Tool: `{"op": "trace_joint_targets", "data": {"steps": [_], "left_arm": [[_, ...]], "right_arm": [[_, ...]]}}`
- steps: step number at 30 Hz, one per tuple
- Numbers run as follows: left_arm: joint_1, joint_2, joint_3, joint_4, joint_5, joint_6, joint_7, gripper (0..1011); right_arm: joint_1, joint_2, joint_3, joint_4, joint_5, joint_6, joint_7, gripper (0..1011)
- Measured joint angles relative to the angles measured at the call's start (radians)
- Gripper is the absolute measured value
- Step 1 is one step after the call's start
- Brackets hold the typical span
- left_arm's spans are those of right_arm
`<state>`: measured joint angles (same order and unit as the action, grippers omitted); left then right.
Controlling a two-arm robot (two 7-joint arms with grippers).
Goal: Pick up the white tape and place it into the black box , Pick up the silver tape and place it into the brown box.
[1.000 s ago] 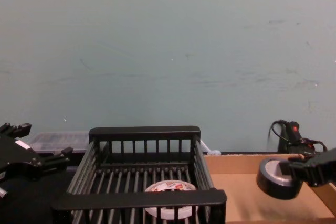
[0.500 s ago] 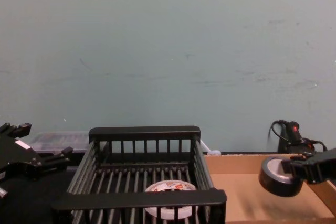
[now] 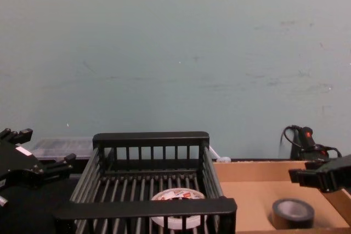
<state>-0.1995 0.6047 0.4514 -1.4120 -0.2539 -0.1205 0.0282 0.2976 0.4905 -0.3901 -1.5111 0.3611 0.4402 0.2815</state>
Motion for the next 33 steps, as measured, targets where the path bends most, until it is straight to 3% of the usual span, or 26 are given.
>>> {"op": "trace_joint_targets", "data": {"steps": [13, 22, 30, 33], "left_arm": [[0.000, 0.000, 0.000, 0.000, 0.000, 0.000, 0.000, 1001], [0.000, 0.000, 0.000, 0.000, 0.000, 0.000, 0.000, 1001], [0.000, 0.000, 0.000, 0.000, 0.000, 0.000, 0.000, 1001], [0.000, 0.000, 0.000, 0.000, 0.000, 0.000, 0.000, 1001]], "right_arm": [[-0.001, 0.001, -0.001, -0.002, 0.000, -0.001, 0.001, 767], [-0.001, 0.002, -0.001, -0.002, 0.000, -0.001, 0.000, 1002], [-0.009, -0.001, 0.008, -0.007, -0.014, -0.007, -0.002, 1002], [-0.029, -0.012, 0.028, -0.018, -0.032, -0.041, -0.029, 1002]]}}
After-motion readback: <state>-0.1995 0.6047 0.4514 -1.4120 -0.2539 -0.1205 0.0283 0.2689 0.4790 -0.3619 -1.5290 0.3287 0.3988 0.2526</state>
